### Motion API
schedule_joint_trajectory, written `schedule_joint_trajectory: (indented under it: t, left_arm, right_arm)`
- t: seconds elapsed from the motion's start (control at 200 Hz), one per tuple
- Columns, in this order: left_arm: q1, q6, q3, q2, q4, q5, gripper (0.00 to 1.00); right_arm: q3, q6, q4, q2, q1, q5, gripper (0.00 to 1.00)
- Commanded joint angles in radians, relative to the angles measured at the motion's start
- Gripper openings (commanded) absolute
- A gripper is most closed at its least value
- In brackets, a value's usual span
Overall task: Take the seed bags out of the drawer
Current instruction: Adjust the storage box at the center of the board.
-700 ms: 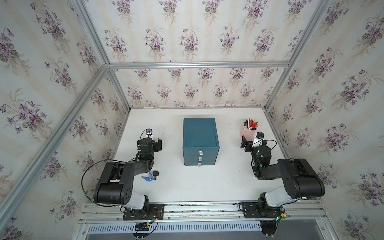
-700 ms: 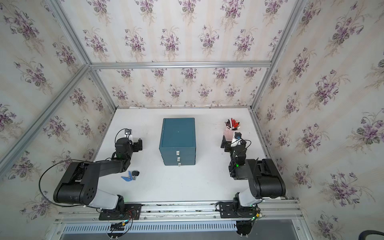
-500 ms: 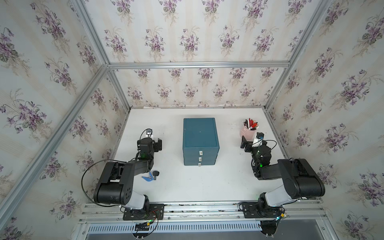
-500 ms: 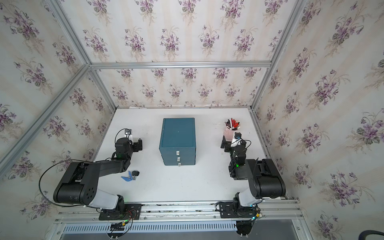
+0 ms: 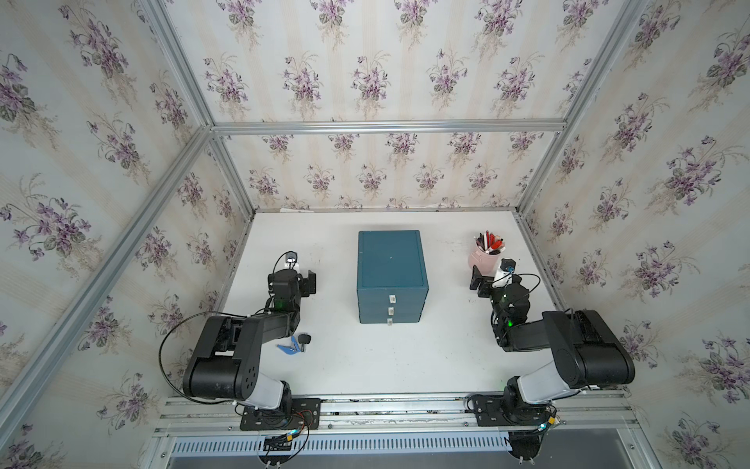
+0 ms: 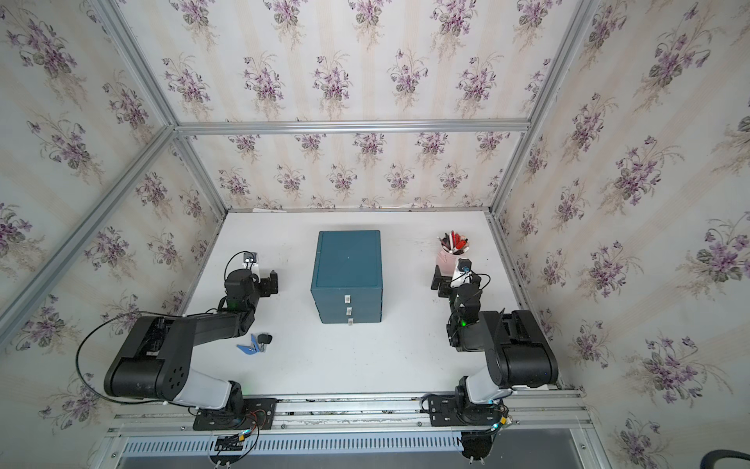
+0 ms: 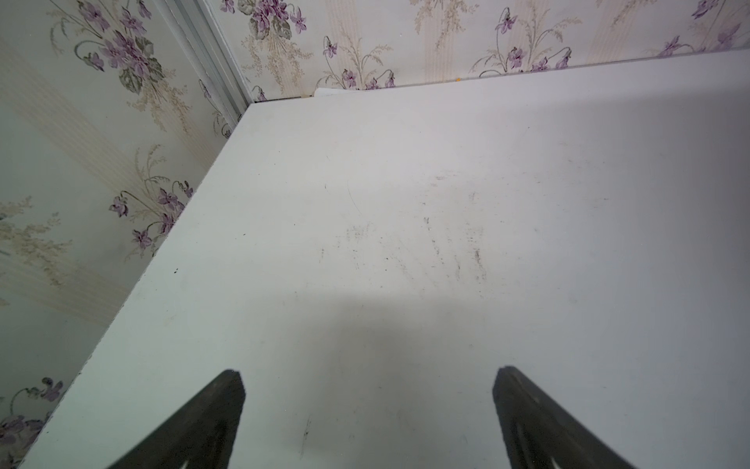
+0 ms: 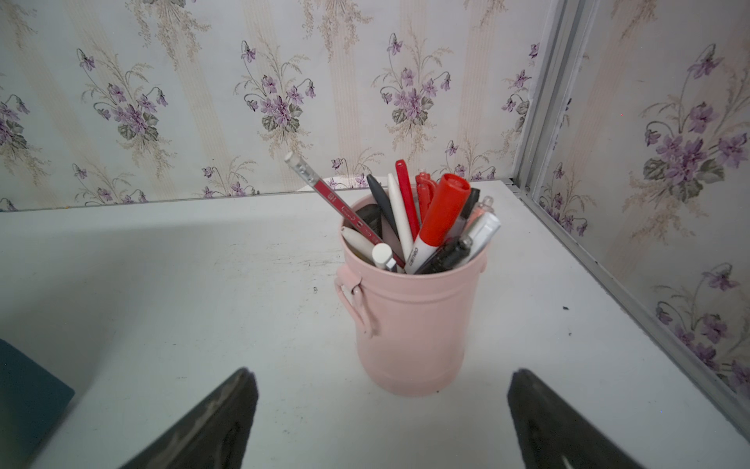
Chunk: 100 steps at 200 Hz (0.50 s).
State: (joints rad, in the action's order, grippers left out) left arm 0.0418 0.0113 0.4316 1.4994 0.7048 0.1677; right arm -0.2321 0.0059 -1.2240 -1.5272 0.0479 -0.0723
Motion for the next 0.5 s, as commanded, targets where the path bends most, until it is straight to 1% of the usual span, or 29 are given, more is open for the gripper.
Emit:
schedule_joint_trajectory:
  t: [0.0, 0.03, 0.075, 0.095, 0.125, 0.14, 0.165, 0.195, 0.22, 0.23, 0.24, 0.26, 0.29, 0.315, 0.37, 0.395, 0.45, 0.495]
  left_arm:
    - [0.001, -0.005, 0.012, -0.02, 0.006, 0.029, 1.0]
    - [0.001, -0.014, 0.058, -0.05, -0.104, 0.066, 1.0]
    - [0.001, -0.025, 0.184, -0.117, -0.406, 0.087, 1.0]
    - [0.002, -0.03, 0.229, -0.127, -0.479, 0.112, 1.0]
    - [0.017, -0.068, 0.281, -0.135, -0.572, 0.198, 1.0]
    - [0.023, -0.095, 0.305, -0.138, -0.612, 0.244, 1.0]
    - [0.034, -0.147, 0.343, -0.148, -0.705, 0.288, 1.0]
    - [0.045, -0.213, 0.411, -0.167, -0.826, 0.313, 1.0]
    - [0.055, -0.278, 0.453, -0.186, -0.921, 0.327, 1.0]
    - [0.06, -0.317, 0.472, -0.194, -0.962, 0.332, 0.99]
    - [0.065, -0.349, 0.489, -0.201, -1.002, 0.336, 0.99]
    - [0.074, -0.426, 0.521, -0.225, -1.079, 0.322, 0.99]
    - [0.081, -0.491, 0.542, -0.264, -1.143, 0.249, 0.98]
    - [0.096, -0.525, 0.544, -0.302, -1.167, 0.184, 0.98]
    - [0.16, -0.583, 0.547, -0.385, -1.22, 0.097, 0.98]
    - [0.215, -0.585, 0.548, -0.419, -1.234, 0.077, 0.98]
    - [0.344, -0.575, 0.561, -0.478, -1.276, 0.073, 0.98]
    - [0.429, -0.567, 0.57, -0.509, -1.305, 0.027, 0.98]
  right_arm:
    - [-0.075, 0.057, 0.221, 0.115, 0.007, -0.165, 1.0]
    - [-0.152, 0.097, 0.399, 0.179, 0.008, -0.219, 1.0]
    - [-0.282, 0.195, 0.66, 0.251, 0.007, -0.269, 1.0]
    - [-0.344, 0.231, 0.773, 0.272, 0.007, -0.259, 1.0]
    - [-0.426, 0.259, 0.907, 0.292, 0.007, -0.216, 1.0]
    - [-0.457, 0.283, 0.952, 0.299, 0.008, -0.198, 1.0]
    - [-0.491, 0.334, 1.005, 0.311, 0.009, -0.191, 1.0]
    - [-0.508, 0.437, 1.074, 0.319, 0.007, -0.241, 1.0]
    - [-0.515, 0.593, 1.166, 0.326, 0.002, -0.296, 1.0]
    - [-0.525, 0.646, 1.218, 0.328, -0.01, -0.298, 1.0]
    - [-0.536, 0.678, 1.257, 0.329, -0.025, -0.274, 1.0]
    - [-0.551, 0.697, 1.301, 0.329, -0.056, -0.193, 0.98]
    - [-0.565, 0.688, 1.33, 0.326, -0.085, -0.058, 0.91]
    - [-0.588, 0.685, 1.396, 0.328, -0.083, -0.028, 0.86]
    - [-0.628, 0.681, 1.531, 0.362, -0.026, -0.046, 0.81]
    - [-0.646, 0.67, 1.593, 0.387, 0.009, -0.071, 0.79]
    - [-0.698, 0.645, 1.721, 0.452, 0.105, -0.133, 0.75]
    - [-0.744, 0.637, 1.831, 0.505, 0.214, -0.182, 0.71]
